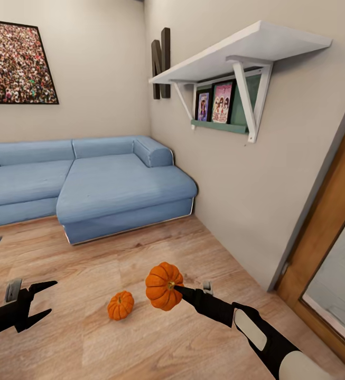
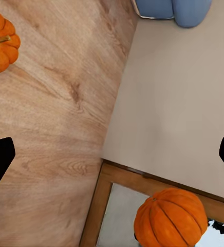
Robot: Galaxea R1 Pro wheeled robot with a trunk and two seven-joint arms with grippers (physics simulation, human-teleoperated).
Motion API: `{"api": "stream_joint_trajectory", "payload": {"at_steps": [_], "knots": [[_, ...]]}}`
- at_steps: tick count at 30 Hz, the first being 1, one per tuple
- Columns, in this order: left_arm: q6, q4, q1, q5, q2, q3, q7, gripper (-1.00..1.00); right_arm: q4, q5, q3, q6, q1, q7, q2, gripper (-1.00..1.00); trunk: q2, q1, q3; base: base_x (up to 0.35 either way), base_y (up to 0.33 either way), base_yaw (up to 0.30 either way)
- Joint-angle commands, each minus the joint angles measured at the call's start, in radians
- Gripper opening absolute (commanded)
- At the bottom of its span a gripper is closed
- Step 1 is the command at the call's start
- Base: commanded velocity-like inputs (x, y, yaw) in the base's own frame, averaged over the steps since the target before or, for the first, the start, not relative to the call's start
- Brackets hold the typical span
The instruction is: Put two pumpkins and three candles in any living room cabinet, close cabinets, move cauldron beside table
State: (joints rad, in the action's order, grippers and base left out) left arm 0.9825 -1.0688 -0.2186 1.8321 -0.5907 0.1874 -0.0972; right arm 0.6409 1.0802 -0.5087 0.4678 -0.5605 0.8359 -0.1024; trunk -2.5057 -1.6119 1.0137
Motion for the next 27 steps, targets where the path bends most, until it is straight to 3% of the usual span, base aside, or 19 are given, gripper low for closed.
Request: {"api": "stream_joint_trajectory", "payload": {"at_steps": [1, 13, 27], "knots": [[0.004, 0.0, -0.001, 0.01, 0.0, 0.001, -0.01, 1.0, 0.0, 0.012, -0.004, 0.008, -0.001, 0.0, -0.001, -1.0, 0.0, 0.0, 0.002, 0.129, -0.001, 0.0], [0.004, 0.0, -0.001, 0.01, 0.0, 0.001, -0.01, 1.0, 0.0, 0.012, -0.005, 0.005, -0.001, 0.005, -0.001, -1.0, 0.0, 0.0, 0.007, 0.253, 0.023, 0.0], [0.004, 0.012, -0.001, 0.009, 0.0, 0.001, -0.012, 1.0, 0.003, 0.007, -0.002, 0.004, -0.001, 0.004, -0.007, -1.0, 0.0, 0.0, 0.007, 0.013, -0.002, 0.0]]}}
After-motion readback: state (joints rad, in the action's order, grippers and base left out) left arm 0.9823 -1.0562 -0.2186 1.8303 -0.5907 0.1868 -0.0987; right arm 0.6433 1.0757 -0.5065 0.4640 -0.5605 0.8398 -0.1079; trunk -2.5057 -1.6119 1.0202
